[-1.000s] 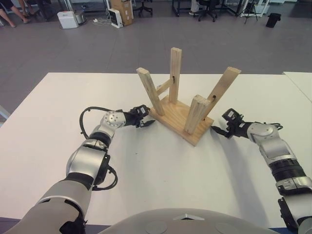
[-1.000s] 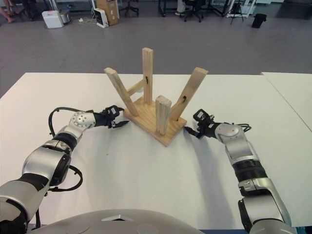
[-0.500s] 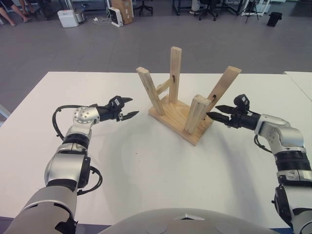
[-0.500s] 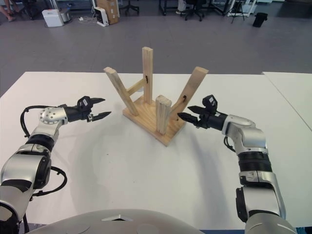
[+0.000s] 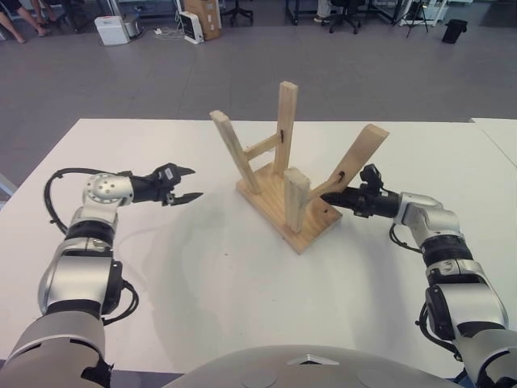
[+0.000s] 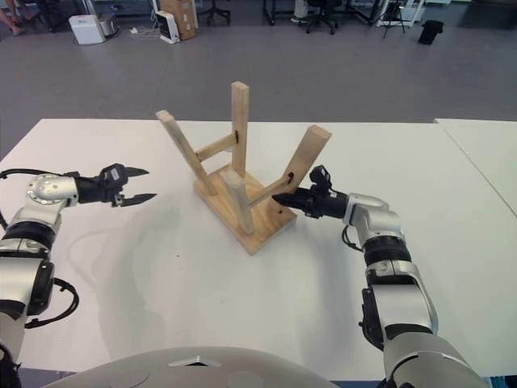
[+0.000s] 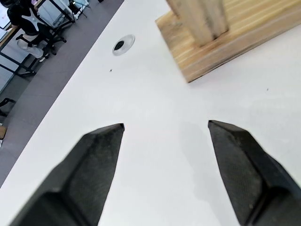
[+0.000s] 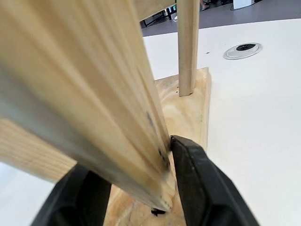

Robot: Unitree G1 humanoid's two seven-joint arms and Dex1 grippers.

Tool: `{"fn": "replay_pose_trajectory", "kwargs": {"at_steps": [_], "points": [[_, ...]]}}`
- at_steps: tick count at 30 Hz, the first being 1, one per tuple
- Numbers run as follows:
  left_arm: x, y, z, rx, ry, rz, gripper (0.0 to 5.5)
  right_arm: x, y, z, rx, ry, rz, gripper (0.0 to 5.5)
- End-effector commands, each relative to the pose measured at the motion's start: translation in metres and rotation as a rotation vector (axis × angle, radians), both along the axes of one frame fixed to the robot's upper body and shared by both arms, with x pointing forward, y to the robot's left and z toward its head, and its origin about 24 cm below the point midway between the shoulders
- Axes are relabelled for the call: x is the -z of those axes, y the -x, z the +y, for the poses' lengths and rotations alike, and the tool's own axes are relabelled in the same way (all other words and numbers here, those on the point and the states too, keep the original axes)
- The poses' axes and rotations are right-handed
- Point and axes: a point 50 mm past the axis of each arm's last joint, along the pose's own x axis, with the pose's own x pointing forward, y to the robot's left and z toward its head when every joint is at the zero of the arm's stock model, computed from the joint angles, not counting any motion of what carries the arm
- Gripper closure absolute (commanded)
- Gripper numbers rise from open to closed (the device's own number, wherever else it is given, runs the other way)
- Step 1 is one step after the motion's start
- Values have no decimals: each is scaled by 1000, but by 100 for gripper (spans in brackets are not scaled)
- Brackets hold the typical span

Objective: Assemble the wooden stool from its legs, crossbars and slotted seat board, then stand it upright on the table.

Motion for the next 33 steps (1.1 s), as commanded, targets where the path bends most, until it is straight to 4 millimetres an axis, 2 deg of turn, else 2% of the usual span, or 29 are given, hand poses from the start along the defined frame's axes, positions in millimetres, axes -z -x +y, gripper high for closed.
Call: {"fn": "replay_pose_trajectory", "kwargs": {"at_steps": [1,5,9,11,14,18,20,22,24,27,33], "points": [[-3,3,10,-7,-33,20,219,8,11,2,-53,-31,30,395],[0,3,7,-1,-27,25,219,11,21,6,-149,-11,52,419],[9,4,-6,41,9,34,219,3,8,-2,-35,80,-20,420],[12,5,-11,60,28,39,219,0,8,-6,-25,138,-45,420],[18,8,-17,82,96,78,219,-4,13,-8,-57,205,-129,364],[28,13,-29,120,200,139,219,-17,9,-13,-66,231,-253,276],[36,14,-37,119,201,165,219,-22,12,-23,-44,259,-247,265],[53,16,-47,74,197,203,219,-23,23,-36,7,261,-213,265],[70,23,-54,30,219,231,219,-14,48,-43,40,245,-159,265],[84,32,-54,-7,234,280,219,1,84,-46,104,233,-83,265],[93,42,-47,-38,249,311,219,27,122,-23,257,269,-34,265]]}}
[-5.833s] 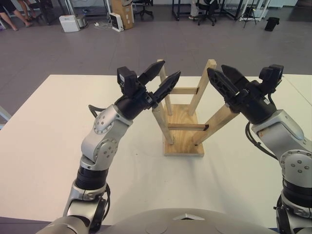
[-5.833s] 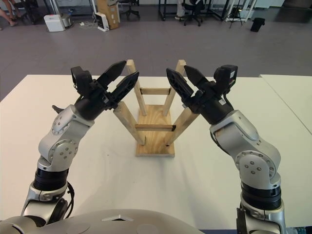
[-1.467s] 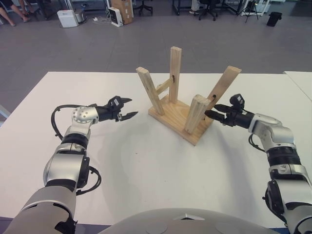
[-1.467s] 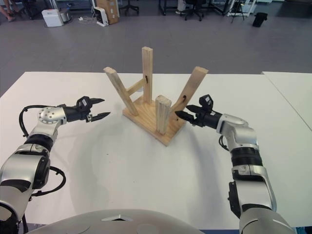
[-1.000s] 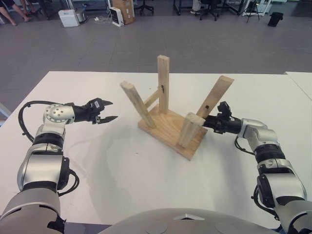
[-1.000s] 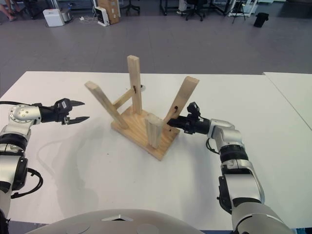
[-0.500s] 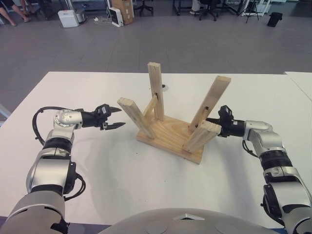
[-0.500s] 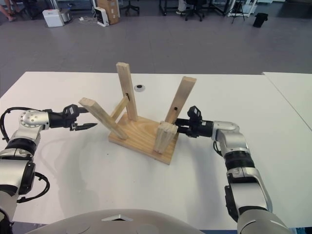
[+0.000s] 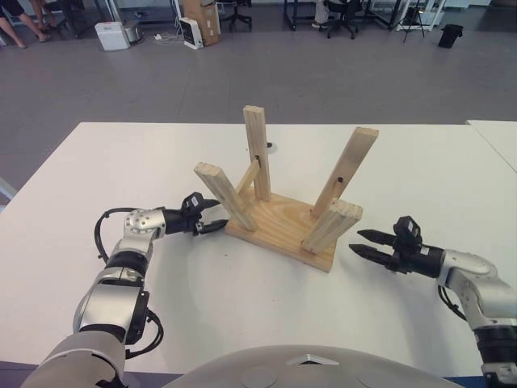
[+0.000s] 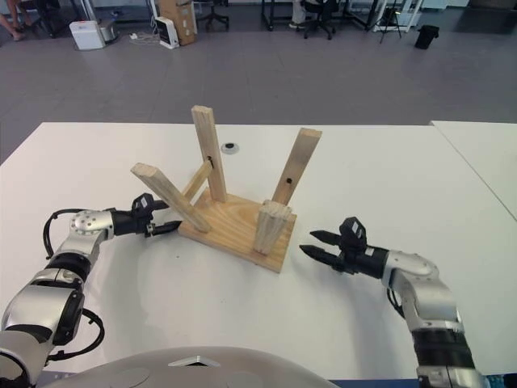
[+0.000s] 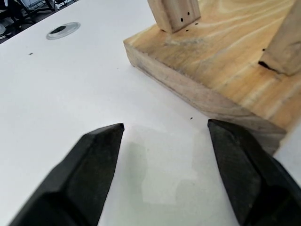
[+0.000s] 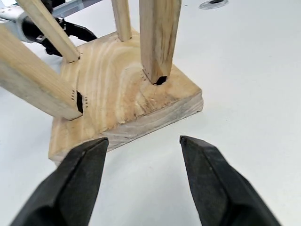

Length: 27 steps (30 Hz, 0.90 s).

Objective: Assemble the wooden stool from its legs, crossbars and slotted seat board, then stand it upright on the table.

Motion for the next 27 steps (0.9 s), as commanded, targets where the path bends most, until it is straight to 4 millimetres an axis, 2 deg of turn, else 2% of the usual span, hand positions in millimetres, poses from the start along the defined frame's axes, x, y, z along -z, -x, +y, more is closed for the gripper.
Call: {"fn": "replay_pose_trajectory", "kwargs": {"at_steps": [1,5,9,15,20,23,27], "points": [[16,18,5,26,-18,82,219,13,14,10,93,52,-3,265],[22,41,4,128,15,128,219,22,6,1,215,169,-26,265],[18,49,2,143,49,139,219,21,-1,15,170,179,-58,265],[16,49,-18,162,101,133,219,16,-39,38,135,160,-133,265],[14,49,-28,182,111,124,219,14,-67,33,181,196,-171,265],[15,57,-29,199,120,139,219,14,-74,33,177,203,-181,265],[15,64,-26,174,173,203,219,18,-71,33,170,199,-179,265]]}}
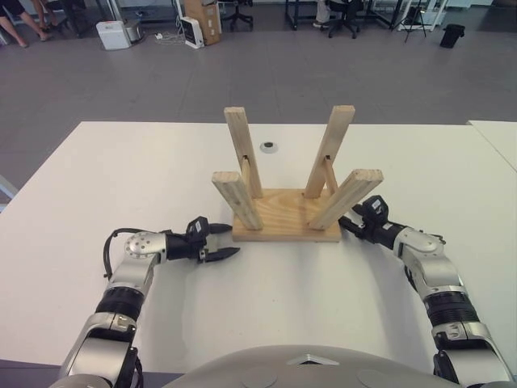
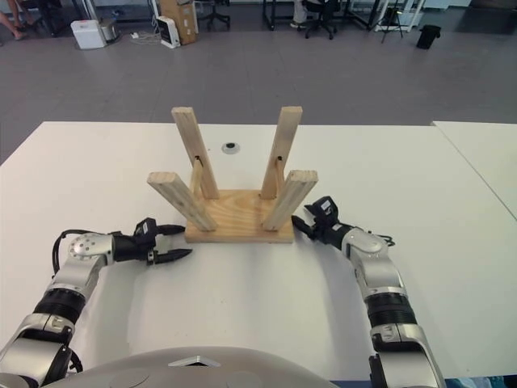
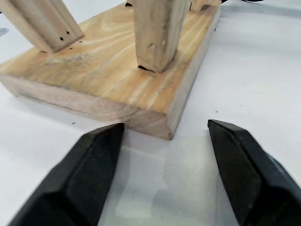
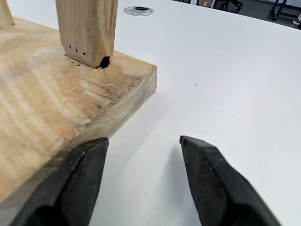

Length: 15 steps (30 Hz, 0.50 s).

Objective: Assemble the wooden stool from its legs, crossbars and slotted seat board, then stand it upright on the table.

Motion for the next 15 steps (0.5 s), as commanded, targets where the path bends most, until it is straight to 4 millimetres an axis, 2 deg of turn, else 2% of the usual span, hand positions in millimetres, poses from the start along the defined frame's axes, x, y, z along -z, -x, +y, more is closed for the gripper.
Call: {"fn": "replay_pose_trajectory", "kwargs": {"at_steps": [1,5,7,11,15], "points": [[7,9,1,-22,58,146,219,-2,-2,5,-29,-25,-22,265],[-2,-4,30,-253,111,179,219,-4,5,-13,17,-2,-24,265],[0,-11,41,-386,70,199,219,-3,13,-23,37,8,-21,265],[5,-13,42,-464,21,242,219,2,27,-28,49,9,-1,265],[9,-11,34,-522,3,152,219,7,40,-22,33,2,23,265]]}}
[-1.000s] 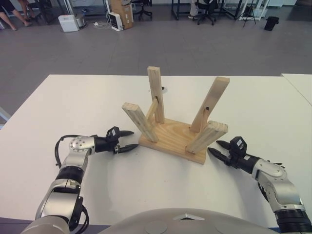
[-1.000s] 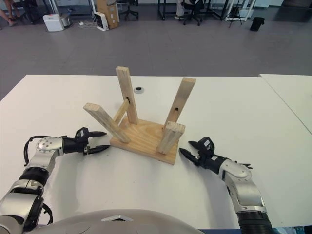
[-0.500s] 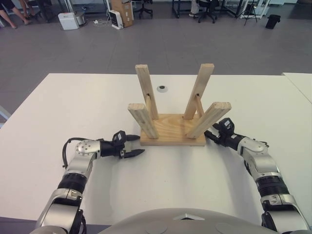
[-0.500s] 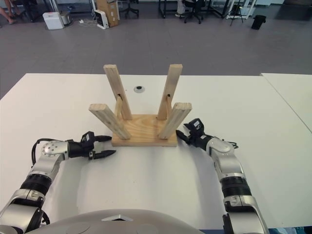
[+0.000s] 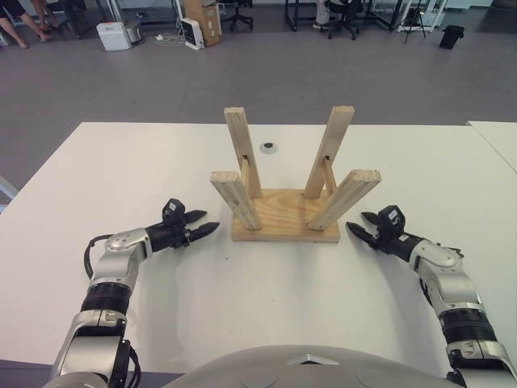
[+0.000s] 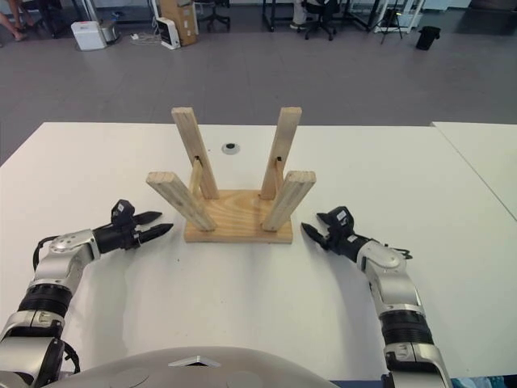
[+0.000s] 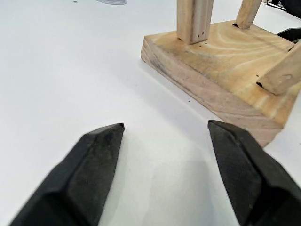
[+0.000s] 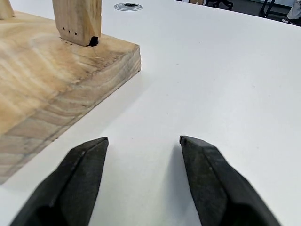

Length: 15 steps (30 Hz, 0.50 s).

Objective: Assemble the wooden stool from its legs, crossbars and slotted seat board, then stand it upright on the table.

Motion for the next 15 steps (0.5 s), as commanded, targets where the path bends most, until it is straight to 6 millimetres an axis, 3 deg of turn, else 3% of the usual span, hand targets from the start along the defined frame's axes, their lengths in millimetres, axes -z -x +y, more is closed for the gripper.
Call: {"fn": "replay_pose_trajectory", "kwargs": {"at_steps": [1,11,15], "points": [[18,11,-5,-29,-81,15,219,6,13,4,-18,5,31,265],[26,22,-24,162,-86,20,219,7,16,15,-33,-8,33,265],[29,15,-50,233,-82,-5,219,6,20,32,-110,-34,41,265]]}}
